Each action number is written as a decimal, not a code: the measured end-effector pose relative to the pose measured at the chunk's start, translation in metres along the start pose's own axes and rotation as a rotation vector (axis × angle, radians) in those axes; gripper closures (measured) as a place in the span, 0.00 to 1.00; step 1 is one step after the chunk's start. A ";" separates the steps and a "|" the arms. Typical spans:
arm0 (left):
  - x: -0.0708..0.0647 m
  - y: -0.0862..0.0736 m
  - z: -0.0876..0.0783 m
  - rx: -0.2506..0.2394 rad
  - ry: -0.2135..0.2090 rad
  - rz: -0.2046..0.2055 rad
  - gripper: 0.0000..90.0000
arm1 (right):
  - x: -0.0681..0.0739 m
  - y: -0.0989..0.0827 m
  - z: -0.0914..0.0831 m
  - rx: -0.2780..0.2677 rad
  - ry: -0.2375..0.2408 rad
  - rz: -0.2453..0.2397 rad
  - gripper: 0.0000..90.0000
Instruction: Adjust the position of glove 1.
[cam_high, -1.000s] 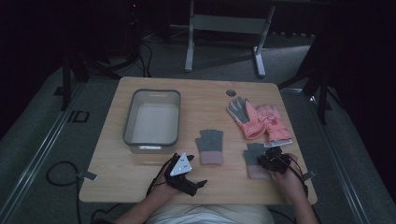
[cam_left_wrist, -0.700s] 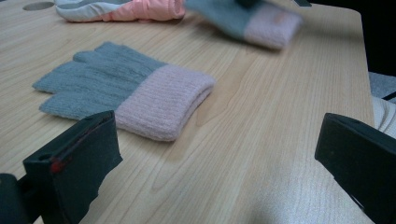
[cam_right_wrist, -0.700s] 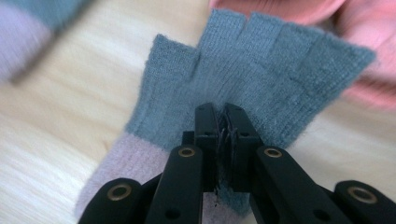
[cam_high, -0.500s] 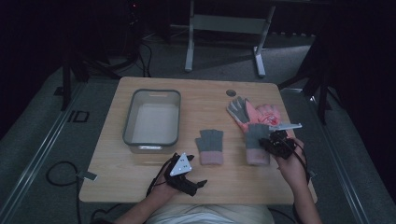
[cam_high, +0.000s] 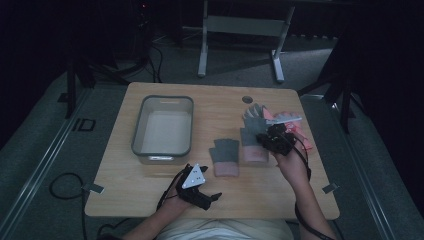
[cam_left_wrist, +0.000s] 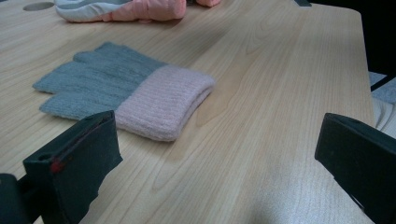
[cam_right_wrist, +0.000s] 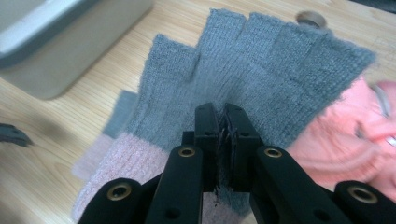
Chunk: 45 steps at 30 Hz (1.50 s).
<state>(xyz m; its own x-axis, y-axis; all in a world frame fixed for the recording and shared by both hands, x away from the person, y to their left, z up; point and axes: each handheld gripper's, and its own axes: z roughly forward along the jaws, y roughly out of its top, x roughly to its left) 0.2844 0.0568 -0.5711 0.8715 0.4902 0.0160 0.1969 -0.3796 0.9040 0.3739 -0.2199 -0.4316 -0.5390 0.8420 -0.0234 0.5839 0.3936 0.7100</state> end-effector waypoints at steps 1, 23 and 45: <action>0.000 0.000 0.000 -0.001 0.000 0.000 0.00 | 0.004 0.002 0.002 -0.001 0.006 -0.005 0.95; -0.001 0.000 0.000 0.001 0.001 0.005 0.00 | 0.059 0.002 0.071 0.117 0.094 -0.017 0.94; -0.002 0.000 0.000 0.012 0.009 0.019 0.00 | 0.056 -0.013 0.113 0.223 0.112 -0.001 0.91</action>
<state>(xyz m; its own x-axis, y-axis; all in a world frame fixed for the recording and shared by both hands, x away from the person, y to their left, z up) 0.2830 0.0557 -0.5711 0.8712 0.4896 0.0371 0.1855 -0.3982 0.8983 0.4040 -0.1362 -0.5216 -0.5965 0.8001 0.0628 0.6961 0.4768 0.5368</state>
